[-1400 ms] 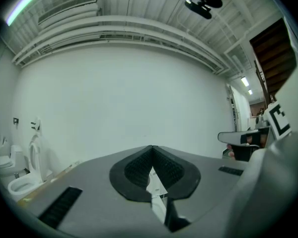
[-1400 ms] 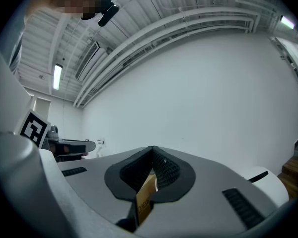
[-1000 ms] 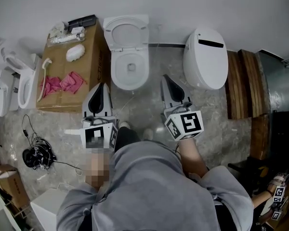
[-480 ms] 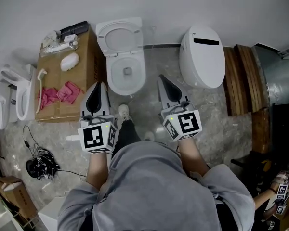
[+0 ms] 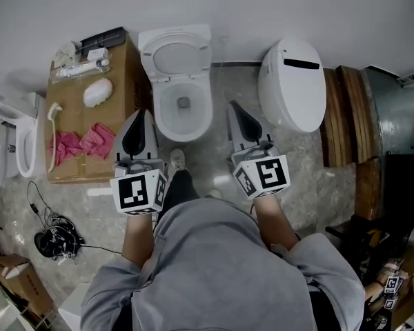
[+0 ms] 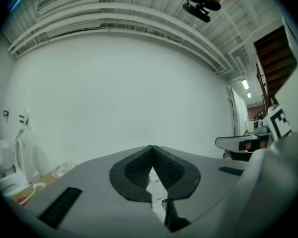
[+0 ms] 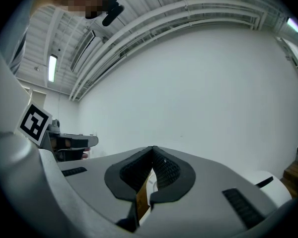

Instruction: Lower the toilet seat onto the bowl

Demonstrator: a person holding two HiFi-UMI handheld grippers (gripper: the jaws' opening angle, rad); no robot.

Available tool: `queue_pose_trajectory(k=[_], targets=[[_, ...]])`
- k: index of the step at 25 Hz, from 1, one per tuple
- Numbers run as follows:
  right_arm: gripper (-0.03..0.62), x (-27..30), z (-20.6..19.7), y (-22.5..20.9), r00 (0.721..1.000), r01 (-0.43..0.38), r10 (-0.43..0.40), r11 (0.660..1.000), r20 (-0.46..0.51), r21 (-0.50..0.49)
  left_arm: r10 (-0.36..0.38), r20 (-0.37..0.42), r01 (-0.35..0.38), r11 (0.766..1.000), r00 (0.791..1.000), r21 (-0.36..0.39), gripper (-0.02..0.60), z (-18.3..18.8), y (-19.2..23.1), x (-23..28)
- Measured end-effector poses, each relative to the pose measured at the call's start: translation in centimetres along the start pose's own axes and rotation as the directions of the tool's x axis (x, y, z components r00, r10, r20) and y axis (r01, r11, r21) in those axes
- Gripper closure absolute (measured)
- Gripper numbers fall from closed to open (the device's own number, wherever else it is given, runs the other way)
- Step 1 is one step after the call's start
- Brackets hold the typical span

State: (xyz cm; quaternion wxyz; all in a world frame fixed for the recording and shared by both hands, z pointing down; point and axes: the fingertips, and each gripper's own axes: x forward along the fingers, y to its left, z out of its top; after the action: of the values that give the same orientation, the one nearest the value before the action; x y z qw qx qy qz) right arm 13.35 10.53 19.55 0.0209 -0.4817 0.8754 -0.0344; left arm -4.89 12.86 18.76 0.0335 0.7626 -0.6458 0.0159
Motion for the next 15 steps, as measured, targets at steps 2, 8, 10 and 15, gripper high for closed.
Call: queue_pose_trajectory(k=[2, 8, 10, 15], targets=[[0.595, 2.2, 0.4, 0.0, 1.000, 0.013, -0.013, 1.000, 0.006, -0.006, -0.003, -0.002, 0.003, 1.000, 1.000, -0.010, 0.581, 0.1, 1.8, 1.5], [0.595, 8.1, 1.1, 0.3, 0.999, 0.040, -0.040, 0.999, 0.007, -0.032, -0.014, 0.003, 0.014, 1.000, 1.000, -0.027, 0.582, 0.7, 7.2, 6.2], [0.595, 9.8, 1.1, 0.3, 0.998, 0.055, -0.055, 0.998, 0.004, -0.035, -0.022, 0.002, 0.023, 0.999, 1.000, -0.031, 0.582, 0.8, 8.8, 7.5], [0.595, 13.8, 1.4, 0.3, 0.996, 0.087, -0.087, 0.995, 0.007, -0.044, -0.035, -0.001, 0.035, 0.999, 0.999, -0.037, 0.581, 0.7, 12.1, 10.5]])
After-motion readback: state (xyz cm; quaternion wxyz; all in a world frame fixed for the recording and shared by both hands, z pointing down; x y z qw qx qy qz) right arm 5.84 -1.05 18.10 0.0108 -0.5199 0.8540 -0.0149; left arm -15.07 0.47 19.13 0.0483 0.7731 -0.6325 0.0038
